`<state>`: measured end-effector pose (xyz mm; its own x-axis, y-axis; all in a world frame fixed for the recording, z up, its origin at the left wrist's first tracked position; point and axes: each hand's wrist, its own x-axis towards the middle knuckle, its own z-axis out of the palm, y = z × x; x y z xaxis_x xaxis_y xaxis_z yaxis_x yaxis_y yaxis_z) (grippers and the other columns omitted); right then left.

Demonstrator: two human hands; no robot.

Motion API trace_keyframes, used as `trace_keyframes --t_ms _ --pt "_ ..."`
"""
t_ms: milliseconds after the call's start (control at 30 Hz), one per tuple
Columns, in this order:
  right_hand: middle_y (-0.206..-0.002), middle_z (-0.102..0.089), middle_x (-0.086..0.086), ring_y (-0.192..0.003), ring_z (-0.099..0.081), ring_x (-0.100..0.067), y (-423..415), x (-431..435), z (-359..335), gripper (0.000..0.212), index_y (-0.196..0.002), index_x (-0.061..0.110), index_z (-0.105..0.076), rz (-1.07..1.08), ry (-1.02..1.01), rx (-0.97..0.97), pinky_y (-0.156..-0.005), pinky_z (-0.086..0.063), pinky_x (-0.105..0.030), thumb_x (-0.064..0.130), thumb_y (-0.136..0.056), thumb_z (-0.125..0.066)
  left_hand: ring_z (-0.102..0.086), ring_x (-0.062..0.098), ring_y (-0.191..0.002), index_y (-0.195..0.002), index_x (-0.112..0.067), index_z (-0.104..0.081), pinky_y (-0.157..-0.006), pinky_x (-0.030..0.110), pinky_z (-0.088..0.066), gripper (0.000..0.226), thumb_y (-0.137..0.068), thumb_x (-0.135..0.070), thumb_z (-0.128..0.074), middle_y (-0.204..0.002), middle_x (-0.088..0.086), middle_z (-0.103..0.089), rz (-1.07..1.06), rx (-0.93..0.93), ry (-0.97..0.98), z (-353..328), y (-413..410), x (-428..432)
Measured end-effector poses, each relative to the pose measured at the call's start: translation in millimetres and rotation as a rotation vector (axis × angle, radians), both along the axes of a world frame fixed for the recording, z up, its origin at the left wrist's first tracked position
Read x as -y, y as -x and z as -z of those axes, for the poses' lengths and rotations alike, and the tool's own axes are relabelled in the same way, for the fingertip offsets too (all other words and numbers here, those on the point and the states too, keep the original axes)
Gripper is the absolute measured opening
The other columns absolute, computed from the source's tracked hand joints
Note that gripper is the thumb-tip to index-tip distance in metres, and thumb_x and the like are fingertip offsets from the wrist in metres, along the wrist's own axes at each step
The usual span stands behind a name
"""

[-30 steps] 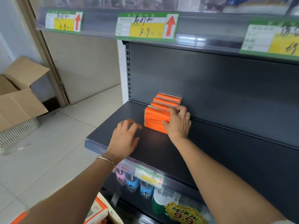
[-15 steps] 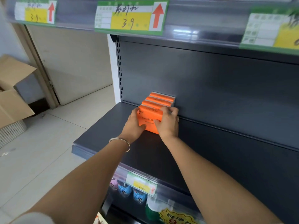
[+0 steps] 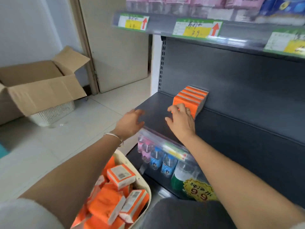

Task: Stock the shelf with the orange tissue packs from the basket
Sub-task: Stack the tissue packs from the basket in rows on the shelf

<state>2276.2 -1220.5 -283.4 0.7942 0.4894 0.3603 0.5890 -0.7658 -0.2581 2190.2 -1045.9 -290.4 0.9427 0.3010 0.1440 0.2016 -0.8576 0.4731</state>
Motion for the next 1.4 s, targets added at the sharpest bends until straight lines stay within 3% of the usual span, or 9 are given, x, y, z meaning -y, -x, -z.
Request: trace_keyframes --t_ms 167,367,500,700,900,967,1067,1233,1400 --pt "-0.123 -0.049 -0.006 -0.111 -0.048 -0.03 74.9 -41.5 32.9 0.031 -0.119 0.018 -0.055 -0.316 0.228 -0.008 -0.09 -0.042 -0.038 0.028 -0.09 -0.057 -0.045 0.021 -0.123 -0.13 -0.027 -0.048 -0.098 0.037 -0.042 0.037 -0.093 -0.029 -0.049 -0.131 -0.001 -0.05 -0.109 -0.241 -0.239 40.3 116.2 -45.3" --pt "-0.126 -0.046 -0.005 -0.117 -0.047 -0.029 127.2 -89.3 86.5 0.037 -0.126 0.021 -0.05 -0.505 0.508 -0.185 -0.09 -0.047 -0.042 0.033 -0.091 -0.056 -0.047 0.021 -0.122 -0.128 -0.028 -0.049 -0.097 0.034 -0.04 0.036 -0.092 -0.029 -0.047 -0.129 -0.001 -0.053 -0.199 -0.411 -0.234 90.4 183.9 -75.5" --pt "-0.13 -0.043 -0.007 -0.118 -0.046 -0.031 135.8 -113.9 121.7 0.041 -0.131 0.023 -0.046 -0.531 0.67 -0.321 -0.089 -0.047 -0.047 0.033 -0.092 -0.054 -0.052 0.022 -0.118 -0.122 -0.03 -0.053 -0.094 0.033 -0.041 0.032 -0.092 -0.024 -0.043 -0.127 -0.001 -0.056 -0.246 -0.425 -0.158 115.7 193.7 -86.0" --pt "-0.135 -0.04 -0.008 -0.123 -0.042 -0.034 132.5 -143.5 170.4 0.042 -0.133 0.025 -0.044 -0.53 0.754 -0.415 -0.092 -0.045 -0.048 0.035 -0.093 -0.051 -0.054 0.022 -0.116 -0.123 -0.029 -0.054 -0.092 0.032 -0.045 0.033 -0.093 -0.027 -0.04 -0.127 -0.001 -0.055 -0.22 -0.469 -0.137 142.8 180.2 -105.0" --pt "-0.158 -0.007 -0.002 -0.141 -0.013 -0.041 126.1 -161.6 218.2 0.039 -0.138 0.045 -0.04 -0.545 0.916 -0.637 -0.108 -0.022 -0.064 0.042 -0.099 -0.034 -0.051 0.021 -0.118 -0.119 -0.029 -0.056 -0.092 0.032 -0.043 0.032 -0.091 -0.022 -0.044 -0.129 -0.002 -0.053 -0.206 -0.518 -0.078 162.9 159.9 -124.9" --pt "-0.157 -0.008 -0.004 -0.139 -0.017 -0.042 124.1 -162.5 225.3 0.039 -0.137 0.042 -0.041 -0.504 0.921 -0.651 -0.106 -0.021 -0.068 0.046 -0.099 -0.034 -0.052 0.021 -0.117 -0.119 -0.027 -0.057 -0.093 0.031 -0.043 0.032 -0.09 -0.021 -0.047 -0.128 -0.002 -0.054 -0.199 -0.522 -0.028 167.5 157.2 -131.0" --pt "-0.153 -0.015 -0.011 -0.132 -0.029 -0.043 123.7 -163.5 226.1 0.038 -0.136 0.037 -0.038 -0.458 0.927 -0.555 -0.102 -0.03 -0.066 0.036 -0.098 -0.042 -0.054 0.02 -0.114 -0.117 -0.023 -0.06 -0.093 0.029 -0.042 0.029 -0.091 -0.016 -0.049 -0.124 -0.001 -0.058 -0.166 -0.534 0.053 171.7 161.7 -138.3" --pt "-0.14 -0.031 -0.021 -0.12 -0.045 -0.043 136.5 -168.1 220.2 0.06 -0.14 0.031 -0.024 -0.375 0.894 -0.475 -0.088 -0.045 -0.052 0.022 -0.091 -0.056 -0.057 0.017 -0.107 -0.116 -0.024 -0.061 -0.088 0.025 -0.041 0.025 -0.093 -0.022 -0.052 -0.118 -0.003 -0.062 -0.2 -0.53 0.131 168.5 181.3 -148.1" --pt "-0.122 -0.046 -0.015 -0.101 -0.056 -0.033 127.7 -159.5 206.1 0.05 -0.135 0.032 -0.027 -0.412 0.716 -0.373 -0.068 -0.045 -0.038 0.024 -0.092 -0.05 -0.056 0.015 -0.105 -0.116 -0.02 -0.06 -0.093 0.026 -0.041 0.025 -0.093 -0.026 -0.053 -0.119 -0.002 -0.062 -0.213 -0.587 0.17 162.6 208.9 -154.0"
